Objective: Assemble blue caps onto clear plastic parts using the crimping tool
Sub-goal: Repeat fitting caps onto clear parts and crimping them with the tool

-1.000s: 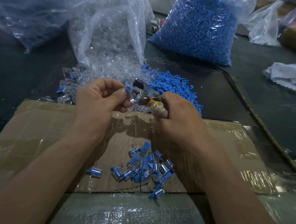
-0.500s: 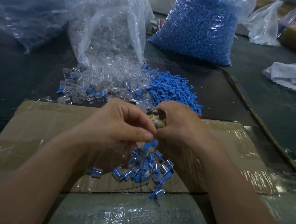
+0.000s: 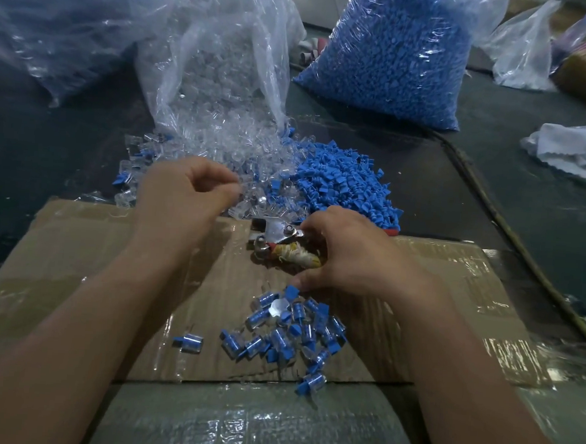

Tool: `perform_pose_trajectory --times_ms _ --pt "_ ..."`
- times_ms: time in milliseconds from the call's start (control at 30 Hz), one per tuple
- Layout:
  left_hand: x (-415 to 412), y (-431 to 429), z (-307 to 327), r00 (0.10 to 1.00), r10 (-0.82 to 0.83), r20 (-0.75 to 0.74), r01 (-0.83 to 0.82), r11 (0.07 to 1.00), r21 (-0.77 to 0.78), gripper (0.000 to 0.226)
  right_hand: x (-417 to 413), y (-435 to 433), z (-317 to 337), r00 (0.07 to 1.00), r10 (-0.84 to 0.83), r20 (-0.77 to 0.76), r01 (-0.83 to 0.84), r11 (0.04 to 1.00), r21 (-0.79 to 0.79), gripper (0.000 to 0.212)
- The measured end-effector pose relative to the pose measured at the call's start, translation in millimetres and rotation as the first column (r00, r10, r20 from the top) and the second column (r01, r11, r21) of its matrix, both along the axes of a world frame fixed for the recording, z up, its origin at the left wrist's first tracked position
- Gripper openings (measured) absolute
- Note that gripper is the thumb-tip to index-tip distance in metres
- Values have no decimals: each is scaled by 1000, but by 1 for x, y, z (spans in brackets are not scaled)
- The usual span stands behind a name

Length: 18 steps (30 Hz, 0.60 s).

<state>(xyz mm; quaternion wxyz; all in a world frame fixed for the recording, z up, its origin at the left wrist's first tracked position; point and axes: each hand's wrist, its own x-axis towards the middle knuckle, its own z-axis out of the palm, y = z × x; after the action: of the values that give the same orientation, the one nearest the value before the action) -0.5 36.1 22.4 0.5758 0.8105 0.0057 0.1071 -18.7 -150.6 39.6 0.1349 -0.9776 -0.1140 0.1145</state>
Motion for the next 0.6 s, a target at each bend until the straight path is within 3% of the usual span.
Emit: perform_pose_trajectory --times_ms 100,267,433,600 --pt "15 11 -12 991 121 64 -129 984 124 22 0 -2 1 1000 17 -19 -17 1000 -5 70" --pt "22 16 -23 994 96 56 -110 912 395 40 0 -8 7 997 -69 -29 72 984 165 55" --pt "26 14 -23 999 -7 -44 30 829 558 36 1 -8 7 991 -116 71 98 972 212 33" --pt "24 12 -21 1000 16 -4 -11 837 547 18 3 -13 8 965 -204 164 162 958 237 15"
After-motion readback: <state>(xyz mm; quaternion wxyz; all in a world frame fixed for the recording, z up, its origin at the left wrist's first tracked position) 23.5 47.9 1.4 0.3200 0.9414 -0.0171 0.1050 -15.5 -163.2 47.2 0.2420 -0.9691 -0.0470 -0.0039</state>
